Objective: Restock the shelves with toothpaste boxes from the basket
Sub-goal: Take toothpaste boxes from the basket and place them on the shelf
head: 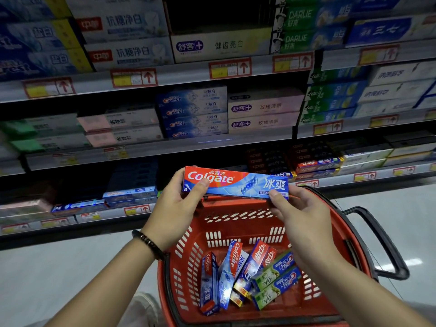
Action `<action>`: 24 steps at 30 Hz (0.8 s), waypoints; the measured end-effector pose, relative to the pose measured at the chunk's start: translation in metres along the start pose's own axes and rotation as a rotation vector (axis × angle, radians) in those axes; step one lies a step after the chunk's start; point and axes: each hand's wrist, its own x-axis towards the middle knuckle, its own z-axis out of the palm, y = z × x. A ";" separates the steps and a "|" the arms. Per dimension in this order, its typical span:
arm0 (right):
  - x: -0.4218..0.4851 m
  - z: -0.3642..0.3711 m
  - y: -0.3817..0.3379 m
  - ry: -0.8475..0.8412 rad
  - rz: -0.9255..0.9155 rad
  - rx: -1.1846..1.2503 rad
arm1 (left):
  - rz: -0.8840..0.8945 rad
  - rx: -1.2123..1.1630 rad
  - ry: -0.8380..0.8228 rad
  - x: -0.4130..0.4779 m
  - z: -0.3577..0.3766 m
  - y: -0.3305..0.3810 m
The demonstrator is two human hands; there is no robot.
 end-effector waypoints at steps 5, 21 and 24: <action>0.001 0.001 0.003 0.010 -0.028 -0.001 | -0.108 0.153 0.004 -0.001 -0.004 -0.006; -0.032 0.012 0.000 0.044 -0.056 0.044 | -0.074 0.101 0.114 -0.027 -0.014 0.003; -0.034 0.011 -0.003 0.047 -0.072 0.037 | -0.038 0.083 0.104 -0.032 -0.018 0.005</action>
